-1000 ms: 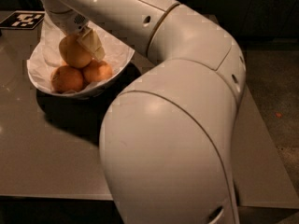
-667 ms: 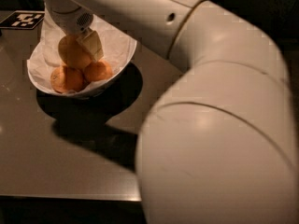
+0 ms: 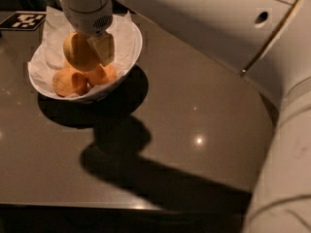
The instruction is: Pick orange from white bowl
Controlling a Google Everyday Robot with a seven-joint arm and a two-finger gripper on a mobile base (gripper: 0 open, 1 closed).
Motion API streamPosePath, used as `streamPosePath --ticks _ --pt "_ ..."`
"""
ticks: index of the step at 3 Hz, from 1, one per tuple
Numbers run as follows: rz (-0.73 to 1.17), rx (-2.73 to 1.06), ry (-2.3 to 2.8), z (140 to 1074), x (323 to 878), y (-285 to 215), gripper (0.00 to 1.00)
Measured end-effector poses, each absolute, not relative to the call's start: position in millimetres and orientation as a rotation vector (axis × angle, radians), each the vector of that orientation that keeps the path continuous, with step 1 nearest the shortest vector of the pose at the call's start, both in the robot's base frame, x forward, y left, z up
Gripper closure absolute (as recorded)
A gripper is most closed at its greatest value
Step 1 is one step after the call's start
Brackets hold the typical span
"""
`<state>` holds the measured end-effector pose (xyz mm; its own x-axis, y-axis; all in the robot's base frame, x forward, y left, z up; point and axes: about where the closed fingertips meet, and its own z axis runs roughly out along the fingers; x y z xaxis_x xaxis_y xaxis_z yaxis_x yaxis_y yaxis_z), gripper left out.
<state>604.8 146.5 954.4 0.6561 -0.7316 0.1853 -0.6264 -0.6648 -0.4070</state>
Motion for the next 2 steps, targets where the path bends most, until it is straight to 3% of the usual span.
streamPosePath --ticks 2 --pt "-0.517 -2.49 1.02 987 548 140 1.0"
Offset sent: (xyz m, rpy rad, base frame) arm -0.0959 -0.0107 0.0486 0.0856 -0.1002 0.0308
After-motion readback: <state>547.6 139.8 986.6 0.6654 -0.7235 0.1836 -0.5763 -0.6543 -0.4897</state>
